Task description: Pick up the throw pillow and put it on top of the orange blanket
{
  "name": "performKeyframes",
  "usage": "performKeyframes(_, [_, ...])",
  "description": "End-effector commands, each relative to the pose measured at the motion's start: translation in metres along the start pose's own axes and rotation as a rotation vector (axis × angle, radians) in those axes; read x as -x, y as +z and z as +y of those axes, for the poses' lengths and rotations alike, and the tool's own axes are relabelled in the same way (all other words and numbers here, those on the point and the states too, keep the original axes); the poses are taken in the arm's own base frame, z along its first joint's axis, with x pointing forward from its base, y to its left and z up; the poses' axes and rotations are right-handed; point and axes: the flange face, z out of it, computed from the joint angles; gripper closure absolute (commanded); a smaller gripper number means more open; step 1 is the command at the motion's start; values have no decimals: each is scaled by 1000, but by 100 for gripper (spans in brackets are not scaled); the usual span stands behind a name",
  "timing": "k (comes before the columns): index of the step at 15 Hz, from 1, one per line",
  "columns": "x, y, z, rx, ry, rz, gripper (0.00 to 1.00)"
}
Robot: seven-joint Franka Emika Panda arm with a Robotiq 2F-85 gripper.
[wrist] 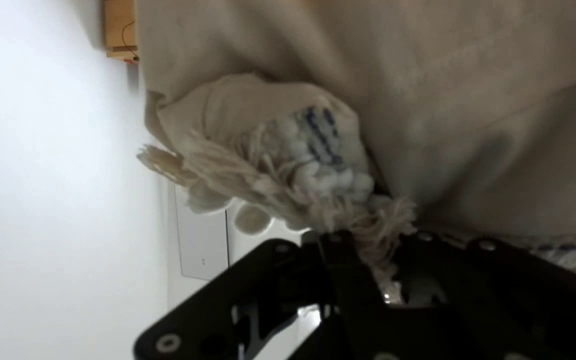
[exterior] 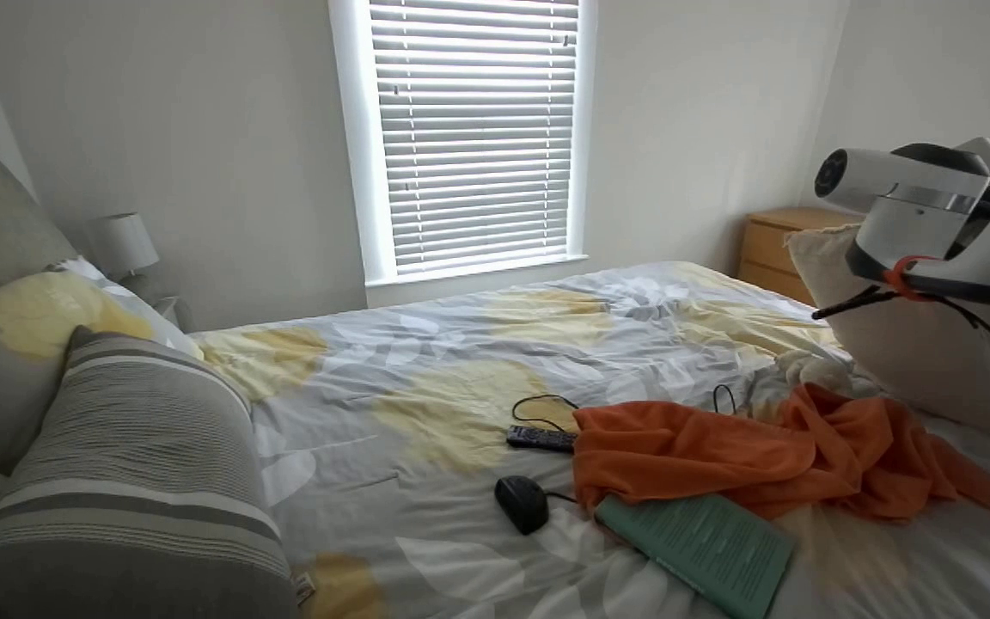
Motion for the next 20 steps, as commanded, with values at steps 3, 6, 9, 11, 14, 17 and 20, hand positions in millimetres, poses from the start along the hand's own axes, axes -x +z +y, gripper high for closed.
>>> performKeyframes(3, [-2,-47,-10,-122,-140,-219,34])
performKeyframes(6, [-24,-65,-11,-210,-185,-314,10])
performKeyframes(9, [-53,-82,-7,-295,-227,-419,0])
performKeyframes(11, [-71,-91,-5,-363,-261,-477,0])
performKeyframes(14, [-91,-104,-3,-475,-305,-551,0])
performKeyframes(17, [-109,-114,-2,-596,-329,-612,0])
performKeyframes(20, [-123,-126,-1,-720,-360,-670,0])
